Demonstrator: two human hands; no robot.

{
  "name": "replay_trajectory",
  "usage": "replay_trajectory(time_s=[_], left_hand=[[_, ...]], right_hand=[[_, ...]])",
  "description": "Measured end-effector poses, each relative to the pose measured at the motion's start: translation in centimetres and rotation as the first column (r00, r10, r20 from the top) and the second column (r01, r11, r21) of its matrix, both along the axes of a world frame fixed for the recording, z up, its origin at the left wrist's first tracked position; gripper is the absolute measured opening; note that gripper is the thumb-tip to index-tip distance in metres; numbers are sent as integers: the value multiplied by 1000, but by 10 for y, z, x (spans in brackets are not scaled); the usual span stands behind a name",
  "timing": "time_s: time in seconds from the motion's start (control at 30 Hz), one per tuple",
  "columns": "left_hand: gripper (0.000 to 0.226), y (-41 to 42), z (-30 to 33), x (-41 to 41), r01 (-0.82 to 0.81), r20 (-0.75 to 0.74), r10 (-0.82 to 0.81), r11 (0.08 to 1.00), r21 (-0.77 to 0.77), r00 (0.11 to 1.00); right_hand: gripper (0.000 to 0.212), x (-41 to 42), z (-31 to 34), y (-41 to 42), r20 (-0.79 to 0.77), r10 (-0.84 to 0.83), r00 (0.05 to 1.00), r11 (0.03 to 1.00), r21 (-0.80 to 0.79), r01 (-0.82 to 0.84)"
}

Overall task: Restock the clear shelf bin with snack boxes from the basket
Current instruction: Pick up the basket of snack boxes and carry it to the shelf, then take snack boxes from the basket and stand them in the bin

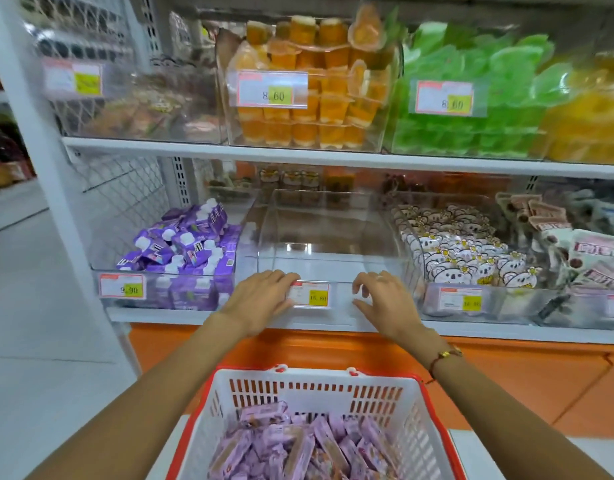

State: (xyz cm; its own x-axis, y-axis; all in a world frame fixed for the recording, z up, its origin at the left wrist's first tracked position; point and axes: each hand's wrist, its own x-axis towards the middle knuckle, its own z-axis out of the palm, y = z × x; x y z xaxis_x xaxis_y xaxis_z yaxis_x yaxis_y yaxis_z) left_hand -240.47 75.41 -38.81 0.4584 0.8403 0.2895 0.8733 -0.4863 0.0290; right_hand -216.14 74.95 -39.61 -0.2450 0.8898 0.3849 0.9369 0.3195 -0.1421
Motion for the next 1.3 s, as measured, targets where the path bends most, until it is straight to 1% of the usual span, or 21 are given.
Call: replay_trajectory(time_s=[0.1, 0.2, 0.3, 0.33, 0.43, 0.57, 0.67, 0.8, 1.0, 1.07, 1.13, 1.17, 1.2, 1.23, 1.27, 1.3], left_hand=[[44, 2, 4, -7, 28, 44, -29, 999, 19, 999], [43, 3, 21, -7, 35, 112, -40, 998, 42, 993], [40, -9, 37, -10, 93, 155, -121, 980, 174, 981], [40, -18, 39, -11, 114, 157, -145, 974, 194, 977], [43, -43, 29, -16, 138, 152, -158, 981, 134, 976], [45, -50, 17, -8, 110, 148, -130, 984, 140, 980], [47, -45, 8, -5, 96, 133, -110, 990, 107, 985], [48, -45, -4, -7, 83, 138, -101, 989, 125, 985], [49, -38, -4, 1, 147, 68, -158, 979, 143, 985], [50, -36, -3, 4, 144, 61, -151, 984, 105, 987], [50, -39, 2, 4, 132, 73, -137, 988, 76, 988], [50, -43, 4, 2, 135, 91, -144, 986, 101, 985], [47, -50, 5, 0, 137, 114, -156, 978, 159, 981], [43, -58, 2, -4, 127, 152, -164, 965, 232, 975], [36, -67, -6, -7, 94, 221, -164, 950, 297, 961], [28, -77, -19, -12, 38, 318, -151, 942, 334, 936]], right_hand=[[16, 0, -2, 2, -112, 47, 993, 999, 17, -45], [18, -1, 8, 0, -197, 67, 978, 995, 88, -51], [20, 4, 23, -11, -255, 117, 960, 986, 146, -81], [21, 6, 25, -18, -250, 139, 958, 985, 138, -107], [22, 8, 23, -43, -192, 178, 965, 982, 90, -163], [20, 9, 21, -53, -178, 146, 973, 989, 61, -137], [20, 8, 18, -51, -155, 123, 980, 992, 16, -122], [19, 12, 13, -51, -116, 160, 980, 987, 43, -156], [17, 24, 9, -49, -77, 124, 989, 992, 26, -122], [18, 26, 11, -49, -70, 115, 991, 993, -5, -115], [26, 24, 14, -51, -68, 101, 993, 994, -22, -103], [32, 22, 15, -54, -75, 110, 991, 994, 8, -110], [34, 18, 18, -60, -85, 143, 986, 987, 83, -136], [32, 13, 19, -67, -79, 201, 976, 966, 184, -184], [28, 8, 19, -75, -46, 268, 962, 932, 266, -246], [24, 3, 15, -81, 10, 330, 944, 901, 295, -319]])
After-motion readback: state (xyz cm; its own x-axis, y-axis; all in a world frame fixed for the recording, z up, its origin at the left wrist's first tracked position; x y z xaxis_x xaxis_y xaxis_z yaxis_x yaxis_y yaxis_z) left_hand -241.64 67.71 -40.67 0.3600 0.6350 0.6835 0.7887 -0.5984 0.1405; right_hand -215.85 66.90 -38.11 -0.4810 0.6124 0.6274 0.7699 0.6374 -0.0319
